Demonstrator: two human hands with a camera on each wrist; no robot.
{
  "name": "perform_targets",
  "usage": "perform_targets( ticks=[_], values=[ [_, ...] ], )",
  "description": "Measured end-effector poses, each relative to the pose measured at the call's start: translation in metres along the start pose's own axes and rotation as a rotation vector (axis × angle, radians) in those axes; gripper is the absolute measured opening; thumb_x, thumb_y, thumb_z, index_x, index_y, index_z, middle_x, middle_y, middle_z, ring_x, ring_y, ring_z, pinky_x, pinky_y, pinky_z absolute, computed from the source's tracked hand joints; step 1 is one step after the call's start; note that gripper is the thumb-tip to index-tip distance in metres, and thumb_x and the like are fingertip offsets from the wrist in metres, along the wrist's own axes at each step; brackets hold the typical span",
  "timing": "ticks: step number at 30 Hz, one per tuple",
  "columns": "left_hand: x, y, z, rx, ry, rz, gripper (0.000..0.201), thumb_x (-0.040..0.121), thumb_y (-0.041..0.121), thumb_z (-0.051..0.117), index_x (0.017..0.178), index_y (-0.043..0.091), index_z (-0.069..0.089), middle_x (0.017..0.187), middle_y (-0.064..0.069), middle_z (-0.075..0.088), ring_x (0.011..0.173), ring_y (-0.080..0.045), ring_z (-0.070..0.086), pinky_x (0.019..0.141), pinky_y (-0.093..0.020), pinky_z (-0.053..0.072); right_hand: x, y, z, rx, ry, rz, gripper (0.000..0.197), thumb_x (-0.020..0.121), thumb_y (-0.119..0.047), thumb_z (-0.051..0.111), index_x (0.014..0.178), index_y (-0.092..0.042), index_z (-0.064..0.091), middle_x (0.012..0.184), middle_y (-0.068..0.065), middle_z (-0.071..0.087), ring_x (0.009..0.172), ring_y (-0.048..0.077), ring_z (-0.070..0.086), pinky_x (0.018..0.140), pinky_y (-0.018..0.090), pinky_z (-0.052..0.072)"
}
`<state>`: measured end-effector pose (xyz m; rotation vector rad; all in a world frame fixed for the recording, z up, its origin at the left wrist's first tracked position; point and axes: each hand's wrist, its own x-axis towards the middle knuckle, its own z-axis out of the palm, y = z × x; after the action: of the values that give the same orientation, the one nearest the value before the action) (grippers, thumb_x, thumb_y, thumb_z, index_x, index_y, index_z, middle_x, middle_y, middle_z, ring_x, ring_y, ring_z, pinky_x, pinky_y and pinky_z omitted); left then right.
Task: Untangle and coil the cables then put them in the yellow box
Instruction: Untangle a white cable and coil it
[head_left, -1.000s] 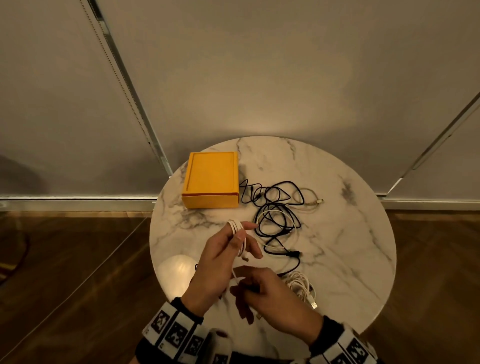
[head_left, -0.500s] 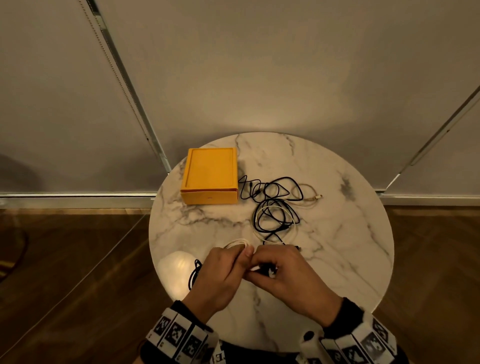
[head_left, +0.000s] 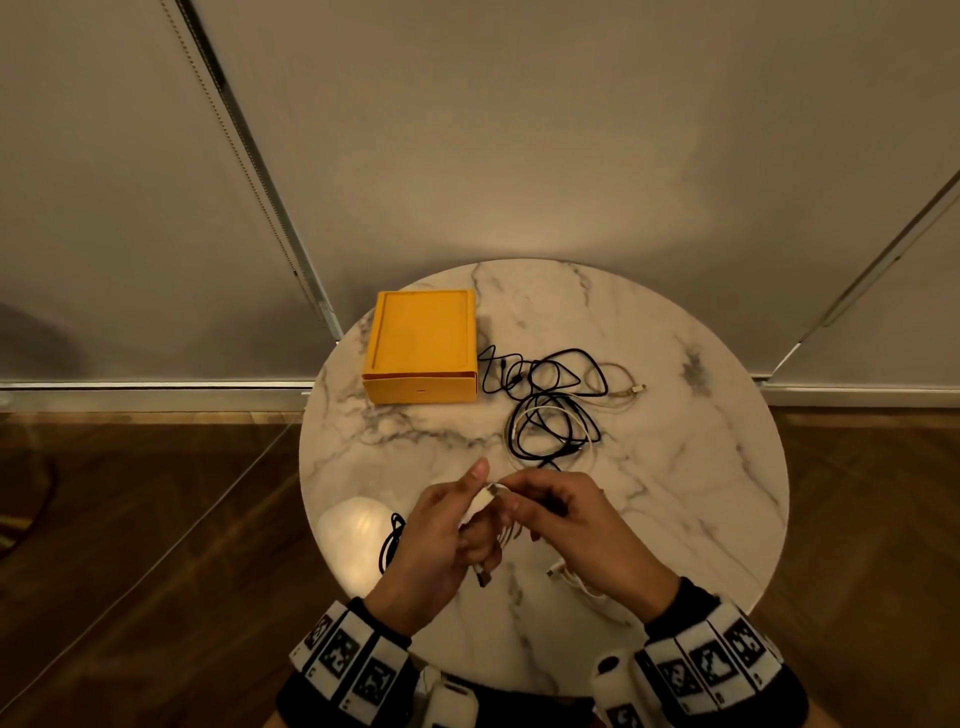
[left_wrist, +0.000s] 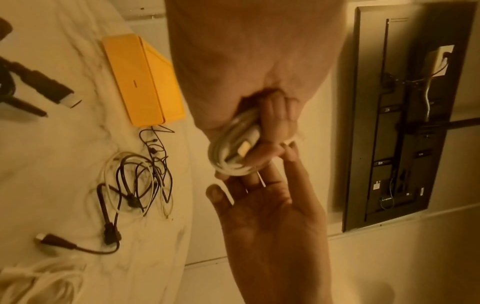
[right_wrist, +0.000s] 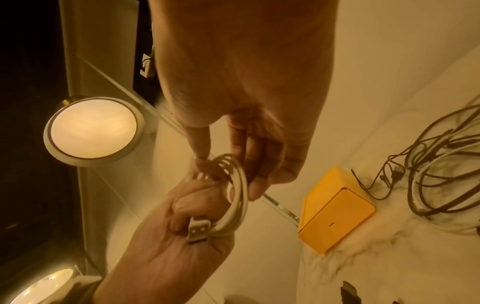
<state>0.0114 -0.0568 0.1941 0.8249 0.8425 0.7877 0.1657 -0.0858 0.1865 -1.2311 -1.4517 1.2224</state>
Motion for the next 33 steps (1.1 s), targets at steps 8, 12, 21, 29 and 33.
perform_targets(
  ticks=[8,12,21,29,33],
  values=[
    [0.009,-0.018,0.019,-0.076,0.324,0.147,0.034,0.085,0.029,0.062,0.07,-0.001,0.06,0.043,-0.001,0.032,0.034,-0.011,0.027,0.042,-0.025,0.025,0.013,0.008,0.01,-0.045,0.154,0.006,0.018,0.097,-0.012,0.056,0.096,-0.012,0.074,0.068,-0.005,0.068,0.056,0.005,0.059,0.054,0.023,0.045],
    [0.013,-0.027,0.019,-0.047,0.412,0.165,0.038,0.081,0.032,0.066,0.067,-0.002,0.058,0.043,-0.006,0.035,0.031,-0.014,0.031,0.036,-0.022,0.031,0.011,0.013,0.013,-0.18,0.175,-0.027,0.02,0.092,-0.005,0.058,0.094,-0.013,0.075,0.065,-0.008,0.067,0.055,0.006,0.06,0.055,0.019,0.046],
    [0.029,-0.038,-0.002,0.122,0.582,0.313,0.039,0.078,0.035,0.07,0.067,0.001,0.055,0.045,-0.009,0.051,0.036,-0.02,0.045,0.038,-0.024,0.038,0.015,0.031,0.032,-0.071,0.291,-0.007,0.008,0.09,-0.009,0.063,0.085,-0.011,0.07,0.064,0.001,0.069,0.052,0.014,0.062,0.051,0.037,0.054],
    [0.033,-0.051,-0.019,0.163,0.472,0.313,0.029,0.086,0.035,0.066,0.088,0.008,0.056,0.063,-0.025,0.055,0.052,-0.031,0.045,0.043,-0.028,0.041,0.03,0.046,0.035,0.162,0.257,0.175,0.019,0.095,-0.013,0.058,0.085,0.003,0.062,0.052,0.004,0.059,0.04,0.013,0.047,0.042,0.024,0.039],
    [0.034,-0.052,-0.019,0.225,0.489,0.354,0.02,0.088,0.017,0.067,0.092,0.002,0.055,0.062,-0.025,0.053,0.046,-0.021,0.048,0.041,-0.022,0.043,0.029,0.05,0.047,0.577,0.228,0.367,0.02,0.101,-0.013,0.044,0.087,-0.005,0.057,0.055,0.002,0.041,0.048,0.013,0.038,0.054,0.032,0.033]
  ],
)
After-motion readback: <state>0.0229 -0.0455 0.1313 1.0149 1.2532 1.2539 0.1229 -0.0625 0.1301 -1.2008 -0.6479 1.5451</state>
